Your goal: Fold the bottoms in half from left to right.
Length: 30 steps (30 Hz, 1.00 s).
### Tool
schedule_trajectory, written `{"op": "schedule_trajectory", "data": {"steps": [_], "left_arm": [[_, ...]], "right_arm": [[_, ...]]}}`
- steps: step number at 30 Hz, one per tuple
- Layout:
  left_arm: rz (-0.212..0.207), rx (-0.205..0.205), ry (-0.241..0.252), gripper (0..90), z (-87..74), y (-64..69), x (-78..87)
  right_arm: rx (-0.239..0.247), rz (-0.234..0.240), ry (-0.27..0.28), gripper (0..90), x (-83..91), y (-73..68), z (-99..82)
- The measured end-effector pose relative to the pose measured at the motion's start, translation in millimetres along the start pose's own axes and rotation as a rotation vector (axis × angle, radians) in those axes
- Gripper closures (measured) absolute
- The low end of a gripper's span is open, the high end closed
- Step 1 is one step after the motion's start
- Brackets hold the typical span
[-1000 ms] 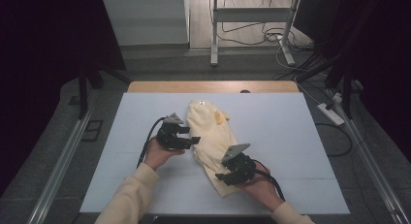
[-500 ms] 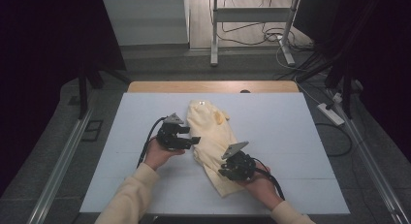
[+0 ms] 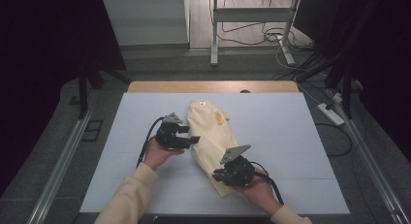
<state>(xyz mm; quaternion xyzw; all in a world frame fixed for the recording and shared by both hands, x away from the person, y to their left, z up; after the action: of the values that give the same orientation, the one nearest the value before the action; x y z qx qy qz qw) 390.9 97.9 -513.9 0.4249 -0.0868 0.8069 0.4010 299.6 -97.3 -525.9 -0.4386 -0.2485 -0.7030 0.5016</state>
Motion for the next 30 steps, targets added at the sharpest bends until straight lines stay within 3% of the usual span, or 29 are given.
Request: {"op": "schedule_trajectory", "data": {"steps": [5,8,11,14,16,22,30], "left_arm": [[0.000,0.000,-0.001,33.1,-0.2,-0.2,-0.1],[0.000,0.000,-0.002,33.1,-0.3,-0.4,-0.1],[0.003,-0.003,-0.001,33.0,-0.2,-0.2,0.0],[0.003,-0.002,-0.001,32.9,-0.2,-0.2,0.1],[0.003,-0.001,0.000,32.9,-0.2,-0.3,0.1],[0.004,-0.003,-0.005,32.9,-0.4,-0.2,-0.2],[0.004,-0.007,-0.010,32.7,-0.3,1.0,-2.0]], "right_arm": [[-0.007,0.017,-0.018,67.1,-9.2,0.8,-4.8],[-0.016,0.023,0.002,59.1,-5.5,2.7,-4.6],[-0.029,-0.001,0.053,51.7,5.7,7.9,-2.6],[-0.064,-0.015,0.103,49.0,18.6,17.2,-1.9],[-0.090,-0.049,0.117,48.1,26.4,26.8,-3.8],[-0.169,-0.145,0.099,46.0,32.3,54.6,-17.1],[-0.229,-0.177,0.090,42.7,29.0,76.3,-24.0]]}}
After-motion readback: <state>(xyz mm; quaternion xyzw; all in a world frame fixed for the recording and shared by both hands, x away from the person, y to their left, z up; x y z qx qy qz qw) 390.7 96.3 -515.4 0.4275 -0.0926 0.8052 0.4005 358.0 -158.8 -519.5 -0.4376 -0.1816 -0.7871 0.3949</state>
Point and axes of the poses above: each handheld gripper's, and its own axes: x roughly backward along the jaws, z roughly out of its top, y roughly to its right, the point moved 5 cm from there along -x, roughly forward along the jaws, and after that the axes turned 11 degrees about -y, right-handed, at the moved point
